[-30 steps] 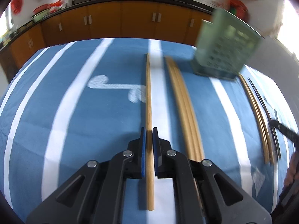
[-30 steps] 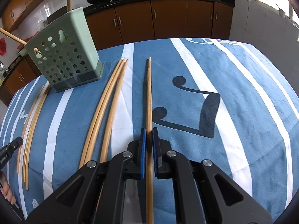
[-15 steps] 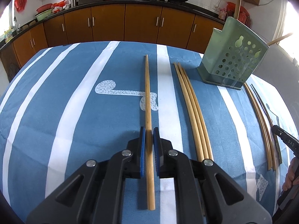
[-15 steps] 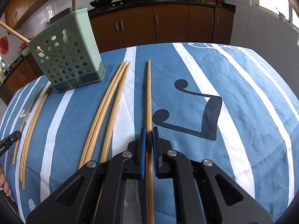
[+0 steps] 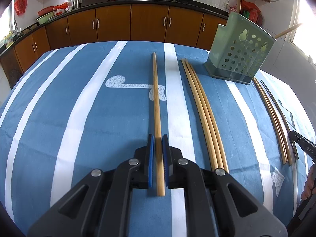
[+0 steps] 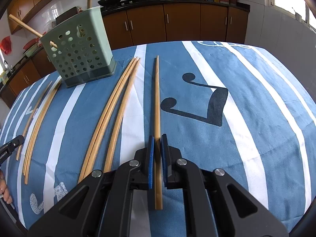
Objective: Organize utensils
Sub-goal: 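Raise both chopsticks upright and carry them above the green holder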
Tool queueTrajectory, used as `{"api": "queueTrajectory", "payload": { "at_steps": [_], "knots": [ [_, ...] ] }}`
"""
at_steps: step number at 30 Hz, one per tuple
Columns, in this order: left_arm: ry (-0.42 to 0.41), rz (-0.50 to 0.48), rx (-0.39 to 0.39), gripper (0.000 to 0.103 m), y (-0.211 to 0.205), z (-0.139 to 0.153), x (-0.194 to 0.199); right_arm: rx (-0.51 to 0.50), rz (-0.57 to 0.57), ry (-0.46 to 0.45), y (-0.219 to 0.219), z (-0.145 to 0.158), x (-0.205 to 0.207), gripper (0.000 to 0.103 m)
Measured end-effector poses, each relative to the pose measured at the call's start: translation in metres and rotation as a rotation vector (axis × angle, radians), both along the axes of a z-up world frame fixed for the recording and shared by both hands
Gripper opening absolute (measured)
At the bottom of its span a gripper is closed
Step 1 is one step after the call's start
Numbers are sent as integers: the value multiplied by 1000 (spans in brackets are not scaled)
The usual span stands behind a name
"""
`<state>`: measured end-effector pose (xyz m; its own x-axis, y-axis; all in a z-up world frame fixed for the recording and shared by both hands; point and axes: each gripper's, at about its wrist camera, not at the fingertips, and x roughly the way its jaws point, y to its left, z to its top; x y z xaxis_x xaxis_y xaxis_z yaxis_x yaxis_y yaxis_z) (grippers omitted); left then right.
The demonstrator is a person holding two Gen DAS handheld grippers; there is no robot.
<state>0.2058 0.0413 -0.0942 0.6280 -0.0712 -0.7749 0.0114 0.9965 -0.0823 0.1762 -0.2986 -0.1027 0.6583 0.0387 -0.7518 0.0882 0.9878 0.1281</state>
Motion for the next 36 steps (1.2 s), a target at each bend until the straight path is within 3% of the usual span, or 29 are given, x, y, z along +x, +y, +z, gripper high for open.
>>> {"api": "queueTrajectory", "payload": {
  "at_steps": [7, 26, 36],
  "knots": [
    [16, -3, -9, 8, 3, 8, -3, 34, -15, -18, -8, 13, -4, 8],
    [-320, 20, -75, 8, 21, 133, -22, 78, -72, -322, -34, 114, -23, 7],
    [-369, 26, -73, 8, 25, 158, -21, 65, -74, -367, -32, 129, -23, 7]
  ]
}}
